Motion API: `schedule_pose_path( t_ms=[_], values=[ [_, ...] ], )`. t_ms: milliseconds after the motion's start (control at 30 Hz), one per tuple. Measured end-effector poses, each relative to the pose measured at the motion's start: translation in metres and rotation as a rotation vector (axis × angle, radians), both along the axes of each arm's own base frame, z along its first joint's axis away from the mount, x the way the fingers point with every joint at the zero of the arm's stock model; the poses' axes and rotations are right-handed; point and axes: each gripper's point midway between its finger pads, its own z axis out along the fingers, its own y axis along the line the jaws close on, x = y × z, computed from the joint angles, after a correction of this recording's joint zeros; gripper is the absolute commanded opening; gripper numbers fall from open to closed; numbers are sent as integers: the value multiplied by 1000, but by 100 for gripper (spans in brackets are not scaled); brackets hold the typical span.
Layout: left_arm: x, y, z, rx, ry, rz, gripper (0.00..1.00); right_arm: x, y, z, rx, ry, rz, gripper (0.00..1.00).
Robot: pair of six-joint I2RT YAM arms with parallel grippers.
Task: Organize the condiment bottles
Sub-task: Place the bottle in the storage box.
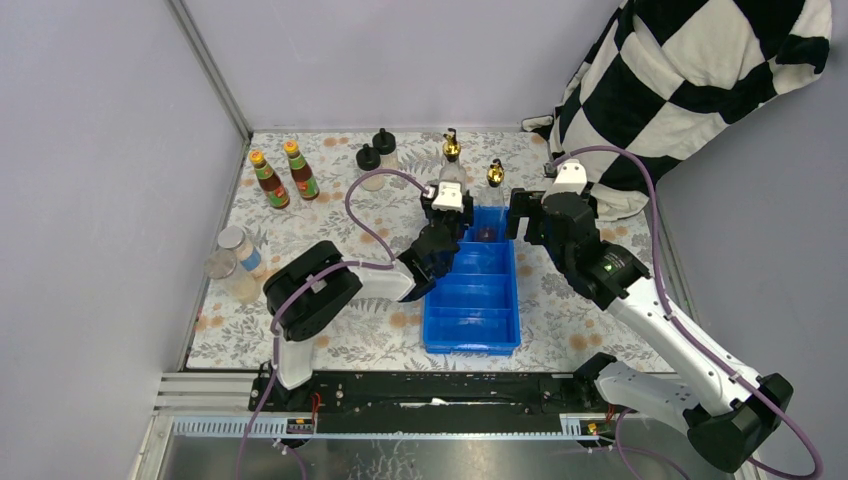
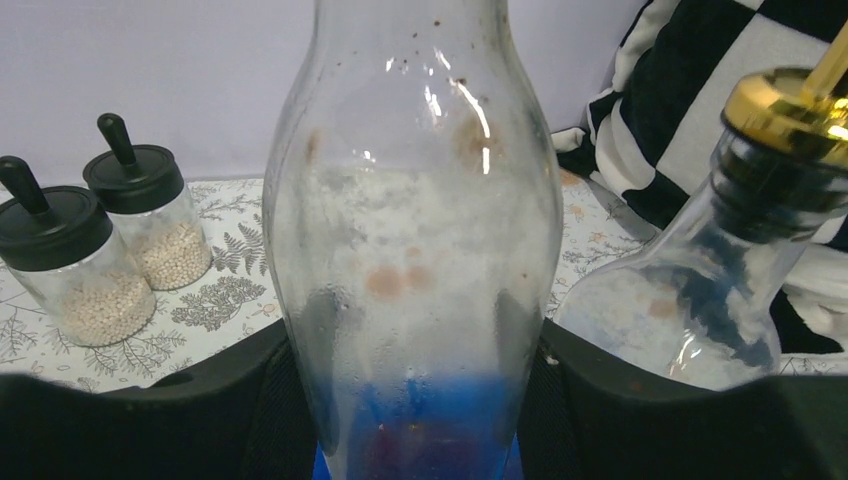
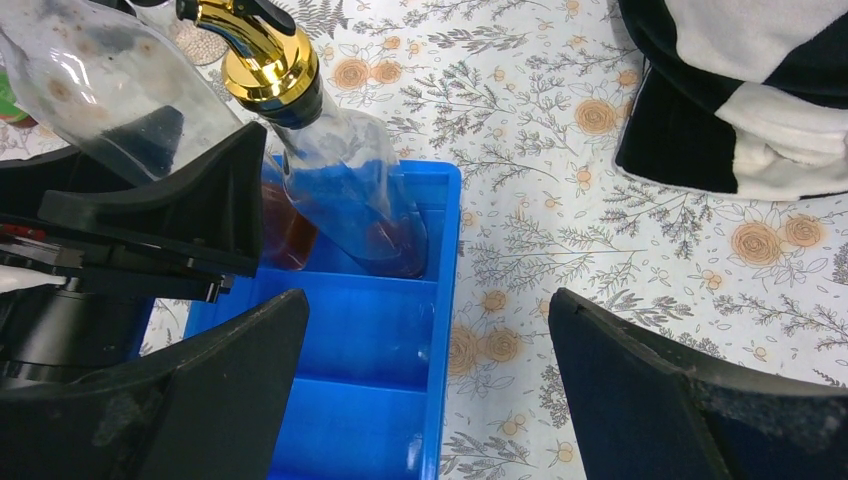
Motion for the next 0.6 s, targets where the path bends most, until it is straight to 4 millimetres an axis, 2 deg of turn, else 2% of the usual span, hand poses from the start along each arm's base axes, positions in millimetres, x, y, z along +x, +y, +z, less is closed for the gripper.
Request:
schedule_pose_path(
  t_ms=[133,333,600],
  values=[
    [2,-2,-14,14,15,-1,22,0,0,-4,-6,10,0,98],
    [4,-1,-24,-3,25,0,22,1,1,-6,-8,13,1,97],
    [2,0,-67,42,82,-3,22,1,1,-9,-10,17,2,98]
  ],
)
